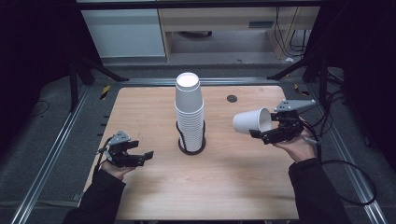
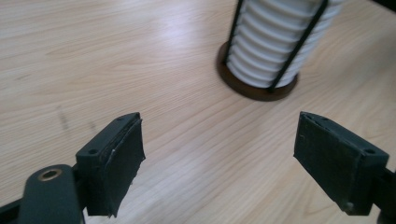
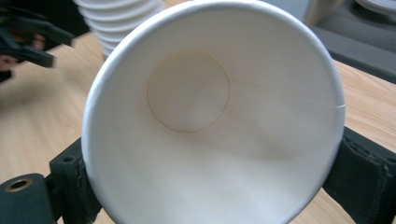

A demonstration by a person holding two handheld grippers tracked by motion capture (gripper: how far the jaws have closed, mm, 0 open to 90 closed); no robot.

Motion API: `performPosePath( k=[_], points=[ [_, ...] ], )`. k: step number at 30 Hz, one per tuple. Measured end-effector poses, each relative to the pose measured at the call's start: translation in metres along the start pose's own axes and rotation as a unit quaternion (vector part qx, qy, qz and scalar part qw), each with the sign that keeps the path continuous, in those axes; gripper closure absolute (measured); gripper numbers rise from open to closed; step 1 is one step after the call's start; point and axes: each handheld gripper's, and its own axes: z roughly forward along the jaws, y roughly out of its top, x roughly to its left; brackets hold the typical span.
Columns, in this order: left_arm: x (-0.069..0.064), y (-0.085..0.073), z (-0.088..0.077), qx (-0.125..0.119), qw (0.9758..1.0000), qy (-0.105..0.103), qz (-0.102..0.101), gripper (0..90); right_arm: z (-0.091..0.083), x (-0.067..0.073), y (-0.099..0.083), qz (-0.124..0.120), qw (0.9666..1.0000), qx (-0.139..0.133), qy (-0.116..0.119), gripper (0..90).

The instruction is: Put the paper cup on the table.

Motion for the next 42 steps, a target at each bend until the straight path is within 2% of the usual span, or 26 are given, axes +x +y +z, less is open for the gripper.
performPosePath(
  k=[2, 6, 11, 12, 13, 15, 16, 17, 18, 19, 22, 23, 24, 25, 26, 27, 29, 32, 33, 34, 35, 37, 38, 40, 42],
  points=[
    [0.006, -0.002, 0.0, 0.004, 0.9999, 0.007, -0.008, 15.1, 0.0, -0.002, 0.001, 0.002, 1.0, 0.006, -0.007, 7.6],
    [0.012, -0.002, -0.001, 0.01, 0.9996, 0.019, -0.018, 15.1, 0.006, -0.013, 0.004, 0.01, 0.9974, 0.056, -0.045, 7.5],
    [0.018, -0.003, -0.001, 0.017, 0.9989, 0.032, -0.031, 15.1, 0.011, -0.022, 0.009, 0.015, 0.9926, 0.101, -0.066, 7.4],
    [0.019, -0.003, -0.001, 0.017, 0.9988, 0.033, -0.033, 15.1, 0.011, -0.022, 0.009, 0.015, 0.9926, 0.101, -0.066, 7.4],
    [0.02, -0.004, 0.0, 0.021, 0.9986, 0.036, -0.033, 15.1, 0.014, -0.026, 0.012, 0.015, 0.9902, 0.118, -0.073, 7.4],
    [0.021, -0.005, 0.0, 0.026, 0.9982, 0.04, -0.036, 15.1, 0.016, -0.029, 0.014, 0.018, 0.988, 0.131, -0.08, 7.3],
    [0.021, -0.005, 0.0, 0.026, 0.9982, 0.04, -0.036, 15.1, 0.016, -0.029, 0.014, 0.018, 0.988, 0.131, -0.08, 7.3],
    [0.022, -0.005, 0.0, 0.028, 0.9979, 0.047, -0.034, 15.1, 0.019, -0.033, 0.016, 0.022, 0.9854, 0.145, -0.087, 7.3],
    [0.022, -0.005, 0.0, 0.028, 0.9979, 0.047, -0.034, 15.1, 0.019, -0.033, 0.016, 0.022, 0.9854, 0.145, -0.087, 7.3],
    [0.023, -0.005, 0.0, 0.028, 0.9978, 0.048, -0.037, 15.1, 0.022, -0.037, 0.018, 0.028, 0.9826, 0.158, -0.094, 7.3],
    [0.026, -0.006, -0.001, 0.029, 0.9976, 0.049, -0.038, 15.1, 0.025, -0.042, 0.019, 0.032, 0.9787, 0.175, -0.103, 7.3],
    [0.026, -0.006, -0.001, 0.029, 0.9976, 0.049, -0.038, 15.1, 0.025, -0.042, 0.019, 0.032, 0.9787, 0.175, -0.103, 7.3],
    [0.026, -0.007, -0.001, 0.03, 0.9975, 0.05, -0.041, 15.1, 0.027, -0.043, 0.02, 0.036, 0.9771, 0.181, -0.105, 7.3],
    [0.027, -0.008, -0.002, 0.032, 0.9974, 0.051, -0.04, 15.1, 0.029, -0.046, 0.019, 0.036, 0.9742, 0.191, -0.114, 7.4],
    [0.027, -0.008, -0.002, 0.032, 0.9974, 0.051, -0.04, 15.1, 0.029, -0.046, 0.019, 0.036, 0.9742, 0.191, -0.114, 7.4],
    [0.027, -0.008, -0.001, 0.033, 0.9975, 0.049, -0.039, 15.1, 0.032, -0.049, 0.019, 0.037, 0.9712, 0.205, -0.116, 7.4],
    [0.027, -0.008, -0.001, 0.034, 0.9974, 0.048, -0.041, 15.1, 0.033, -0.05, 0.018, 0.035, 0.9702, 0.21, -0.117, 7.4],
    [0.027, -0.008, -0.001, 0.037, 0.9974, 0.047, -0.04, 15.1, 0.039, -0.055, 0.018, 0.037, 0.9607, 0.243, -0.129, 7.3],
    [0.027, -0.008, 0.0, 0.037, 0.9974, 0.046, -0.04, 15.1, 0.039, -0.055, 0.018, 0.037, 0.9607, 0.243, -0.129, 7.3],
    [0.027, -0.008, 0.0, 0.037, 0.9975, 0.045, -0.041, 15.1, 0.042, -0.057, 0.018, 0.038, 0.9579, 0.252, -0.133, 7.4],
    [0.027, -0.008, 0.0, 0.039, 0.9975, 0.045, -0.039, 15.1, 0.046, -0.059, 0.017, 0.036, 0.9526, 0.268, -0.139, 7.4],
    [0.027, -0.008, 0.0, 0.04, 0.9974, 0.045, -0.039, 15.1, 0.048, -0.06, 0.016, 0.034, 0.9514, 0.273, -0.138, 7.4],
    [0.027, -0.008, 0.001, 0.043, 0.9973, 0.044, -0.039, 15.0, 0.054, -0.062, 0.014, 0.035, 0.9462, 0.289, -0.141, 7.3],
    [0.027, -0.008, 0.001, 0.044, 0.9972, 0.046, -0.038, 15.0, 0.055, -0.063, 0.014, 0.033, 0.9449, 0.294, -0.141, 7.4],
    [0.027, -0.008, 0.002, 0.049, 0.9971, 0.047, -0.035, 15.0, 0.06, -0.065, 0.011, 0.034, 0.9404, 0.307, -0.143, 7.3]
  ],
)
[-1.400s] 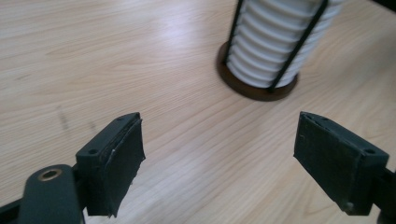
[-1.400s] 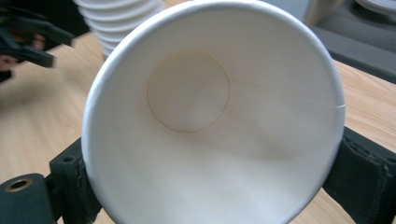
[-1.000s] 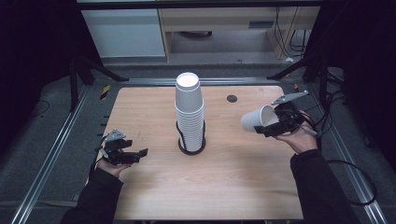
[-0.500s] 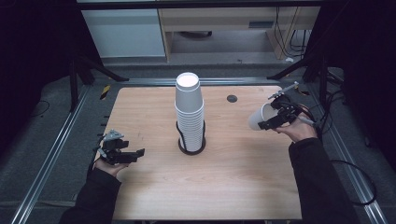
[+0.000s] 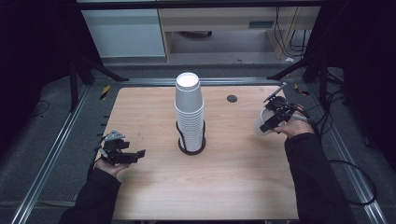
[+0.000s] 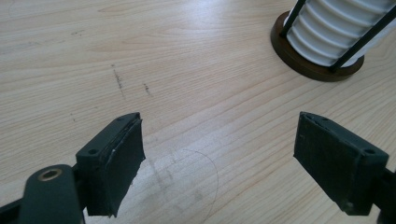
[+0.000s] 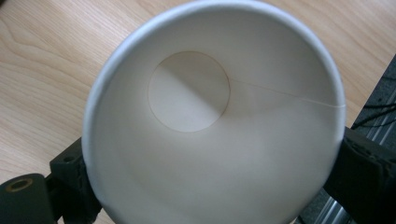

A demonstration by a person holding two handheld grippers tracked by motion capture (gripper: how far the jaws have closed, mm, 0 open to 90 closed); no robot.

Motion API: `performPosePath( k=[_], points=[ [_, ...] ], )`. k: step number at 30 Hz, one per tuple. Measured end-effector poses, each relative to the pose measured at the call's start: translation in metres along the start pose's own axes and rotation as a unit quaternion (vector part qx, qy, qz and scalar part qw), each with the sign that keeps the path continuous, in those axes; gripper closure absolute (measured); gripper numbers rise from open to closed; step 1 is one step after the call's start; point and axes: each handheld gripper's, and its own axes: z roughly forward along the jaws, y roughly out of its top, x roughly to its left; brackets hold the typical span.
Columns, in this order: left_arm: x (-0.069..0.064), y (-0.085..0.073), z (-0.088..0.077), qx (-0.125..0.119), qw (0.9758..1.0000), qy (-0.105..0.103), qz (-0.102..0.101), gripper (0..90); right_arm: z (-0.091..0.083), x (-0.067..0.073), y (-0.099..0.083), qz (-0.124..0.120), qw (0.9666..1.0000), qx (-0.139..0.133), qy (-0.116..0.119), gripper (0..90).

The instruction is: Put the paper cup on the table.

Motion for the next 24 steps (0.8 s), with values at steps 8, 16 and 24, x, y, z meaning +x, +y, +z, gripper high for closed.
performPosePath(
  k=[8, 16, 24],
  points=[
    [-0.001, 0.0, -0.001, -0.001, 1.0, -0.002, 0.001, 15.0, 0.02, 0.0, 0.001, -0.016, 0.9985, 0.052, -0.009, 7.4],
    [-0.001, 0.0, 0.0, 0.002, 1.0, -0.003, 0.002, 15.0, 0.031, 0.002, 0.001, -0.029, 0.9963, 0.081, -0.006, 7.3],
    [-0.001, 0.0, 0.001, 0.003, 1.0, -0.004, 0.003, 15.0, 0.042, 0.004, -0.001, -0.059, 0.9926, 0.106, -0.001, 7.1]
  ],
)
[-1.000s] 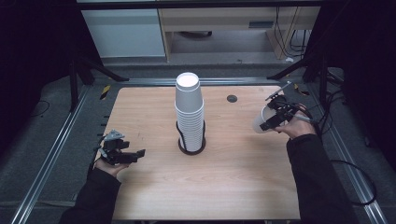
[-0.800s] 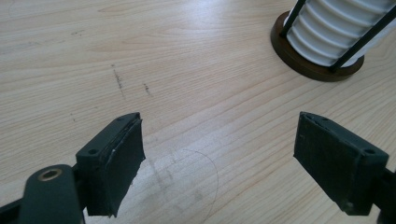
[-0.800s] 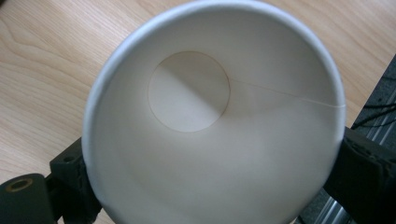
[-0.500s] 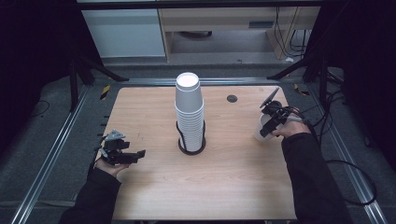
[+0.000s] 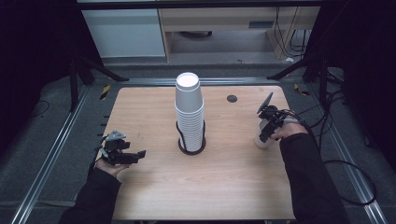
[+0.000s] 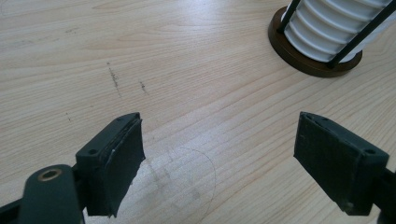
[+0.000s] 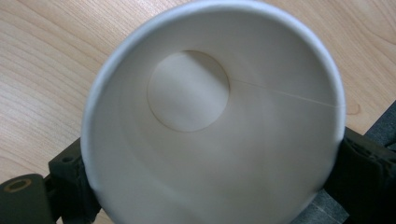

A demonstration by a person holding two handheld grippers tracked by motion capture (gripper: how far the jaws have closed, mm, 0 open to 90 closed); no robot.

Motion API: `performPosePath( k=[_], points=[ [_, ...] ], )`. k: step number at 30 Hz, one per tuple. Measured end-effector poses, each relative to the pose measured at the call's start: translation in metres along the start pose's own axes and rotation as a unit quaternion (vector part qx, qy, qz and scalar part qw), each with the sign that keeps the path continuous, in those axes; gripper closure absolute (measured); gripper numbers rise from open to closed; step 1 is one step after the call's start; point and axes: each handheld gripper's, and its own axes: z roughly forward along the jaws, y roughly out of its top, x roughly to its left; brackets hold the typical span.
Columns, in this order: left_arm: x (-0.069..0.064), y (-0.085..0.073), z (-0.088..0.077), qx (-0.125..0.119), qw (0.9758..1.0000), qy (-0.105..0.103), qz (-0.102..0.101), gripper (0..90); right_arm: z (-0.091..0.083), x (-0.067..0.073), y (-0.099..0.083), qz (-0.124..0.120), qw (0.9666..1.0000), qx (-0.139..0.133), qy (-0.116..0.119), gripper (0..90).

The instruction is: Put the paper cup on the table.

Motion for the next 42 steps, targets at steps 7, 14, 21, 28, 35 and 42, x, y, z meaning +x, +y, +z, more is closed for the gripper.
performPosePath(
  k=[7, 14, 21, 28, 35, 42],
  points=[
    [0.0, 0.0, 0.001, 0.003, 1.0, -0.002, 0.002, 15.0, 0.005, 0.004, 0.003, 0.004, 0.9999, 0.014, 0.009, 6.6],
    [0.0, 0.0, 0.001, 0.002, 1.0, -0.004, 0.003, 15.0, 0.005, 0.005, 0.005, -0.001, 0.9999, 0.015, 0.008, 5.9],
    [0.0, 0.0, 0.001, 0.004, 1.0, -0.006, 0.004, 15.0, 0.007, 0.007, 0.006, -0.003, 0.9999, 0.007, 0.009, 4.3],
    [-0.001, 0.0, 0.001, 0.005, 1.0, -0.007, 0.004, 15.0, 0.003, 0.007, 0.006, -0.007, 0.9997, -0.013, 0.021, 2.2],
    [-0.001, 0.0, 0.001, 0.005, 0.9999, -0.008, 0.005, 15.0, -0.005, 0.007, 0.006, -0.007, 0.9993, -0.033, 0.016, 1.1],
    [-0.001, 0.0, 0.001, 0.006, 0.9999, -0.009, 0.005, 15.0, -0.018, 0.008, 0.005, -0.006, 0.9982, -0.058, 0.014, 0.7]
  ],
)
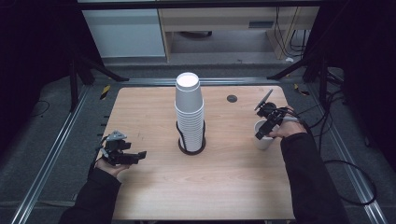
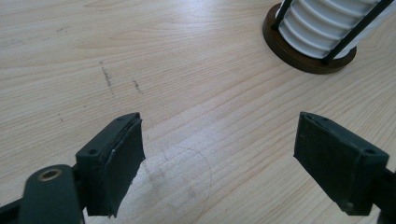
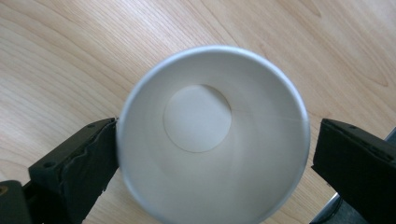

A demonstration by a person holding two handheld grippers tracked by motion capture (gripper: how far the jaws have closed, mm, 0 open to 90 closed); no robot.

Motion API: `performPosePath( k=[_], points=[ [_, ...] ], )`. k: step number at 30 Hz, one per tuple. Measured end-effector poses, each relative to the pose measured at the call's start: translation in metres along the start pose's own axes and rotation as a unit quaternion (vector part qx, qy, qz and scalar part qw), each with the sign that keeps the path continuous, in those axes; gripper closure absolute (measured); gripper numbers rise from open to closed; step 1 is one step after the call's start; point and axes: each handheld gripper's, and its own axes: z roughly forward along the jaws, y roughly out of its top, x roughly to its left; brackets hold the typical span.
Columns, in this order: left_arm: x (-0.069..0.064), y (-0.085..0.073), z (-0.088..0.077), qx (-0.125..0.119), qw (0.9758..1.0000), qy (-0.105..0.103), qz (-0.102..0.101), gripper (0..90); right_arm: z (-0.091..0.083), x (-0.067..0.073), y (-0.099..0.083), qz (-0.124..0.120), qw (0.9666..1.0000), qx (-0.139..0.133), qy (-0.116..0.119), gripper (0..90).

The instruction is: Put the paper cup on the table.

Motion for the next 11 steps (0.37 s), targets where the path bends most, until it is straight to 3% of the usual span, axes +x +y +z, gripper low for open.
performPosePath(
  k=[6, 11],
  points=[
    [0.0, 0.0, -0.001, -0.001, 1.0, 0.0, 0.0, 15.0, -0.018, 0.001, -0.001, 0.002, 0.9995, -0.03, -0.003, 0.5],
    [-0.001, 0.0, -0.001, -0.003, 1.0, 0.002, 0.0, 14.9, -0.038, 0.004, -0.008, 0.001, 0.9975, -0.07, -0.012, 0.5]
  ],
)
